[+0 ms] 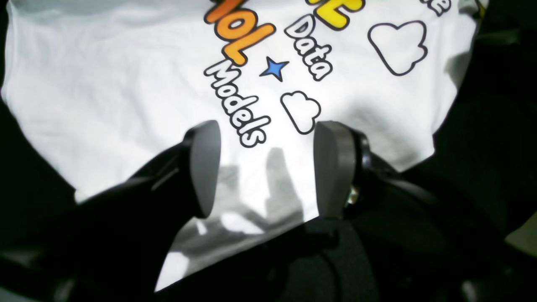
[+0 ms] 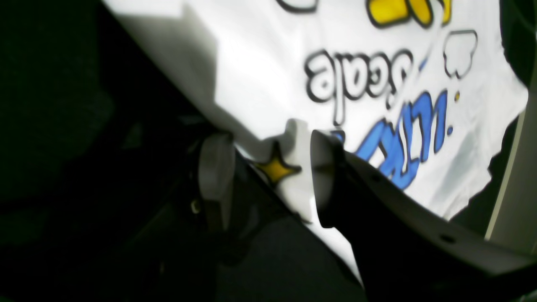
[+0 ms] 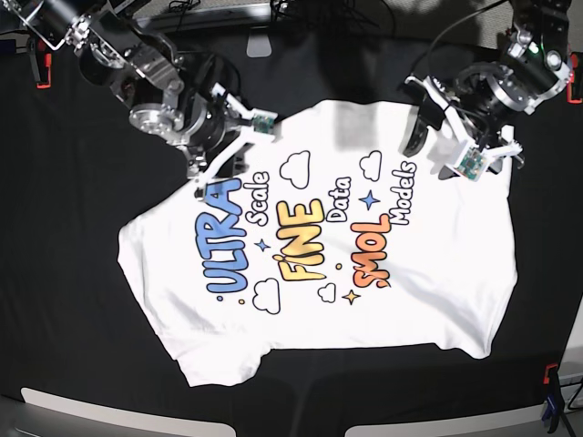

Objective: Layout the t-shirt on the table in an organized manner, then fold the t-shirt properly
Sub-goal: 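Reach the right gripper into the shirt middle and grasp the fabric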

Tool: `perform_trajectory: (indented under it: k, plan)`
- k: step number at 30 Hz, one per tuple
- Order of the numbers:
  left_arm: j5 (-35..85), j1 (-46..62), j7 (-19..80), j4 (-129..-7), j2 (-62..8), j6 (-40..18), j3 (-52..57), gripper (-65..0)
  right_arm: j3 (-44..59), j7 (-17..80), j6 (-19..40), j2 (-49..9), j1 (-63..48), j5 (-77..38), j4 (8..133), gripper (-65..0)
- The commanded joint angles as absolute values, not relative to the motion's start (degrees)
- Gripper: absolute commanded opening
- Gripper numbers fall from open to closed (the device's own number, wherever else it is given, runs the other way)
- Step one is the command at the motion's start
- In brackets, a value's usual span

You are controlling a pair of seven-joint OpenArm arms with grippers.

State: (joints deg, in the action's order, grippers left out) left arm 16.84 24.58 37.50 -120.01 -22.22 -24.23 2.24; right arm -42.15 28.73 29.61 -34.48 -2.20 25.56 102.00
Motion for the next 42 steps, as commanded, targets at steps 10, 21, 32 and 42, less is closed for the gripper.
perform_trajectory:
  k: [10,21,32,42]
  plan:
    - [17.41,24.47,36.14,-121.08,-22.57,-24.16,2.52,-33.0,-46.19,29.87,26.65,-34.37,-1.74,26.46,102.61,-65.0]
    - [17.41,24.47,36.14,-121.08,-22.57,-24.16,2.52,-33.0,-46.15,32.84,20.10,-26.11,4.12,28.32,102.63,-65.0]
    - [17.41,24.47,36.07,-121.08,-22.57,-24.16,2.52,-33.0,-38.76,34.98,20.03,-20.84,15.86,20.05,102.39,-65.0]
    - [17.41,24.47,35.94,-121.08,-22.57,-24.16,2.52,-33.0,-22.61,33.43,20.14,-6.22,25.34,13.04,88.88,-65.0]
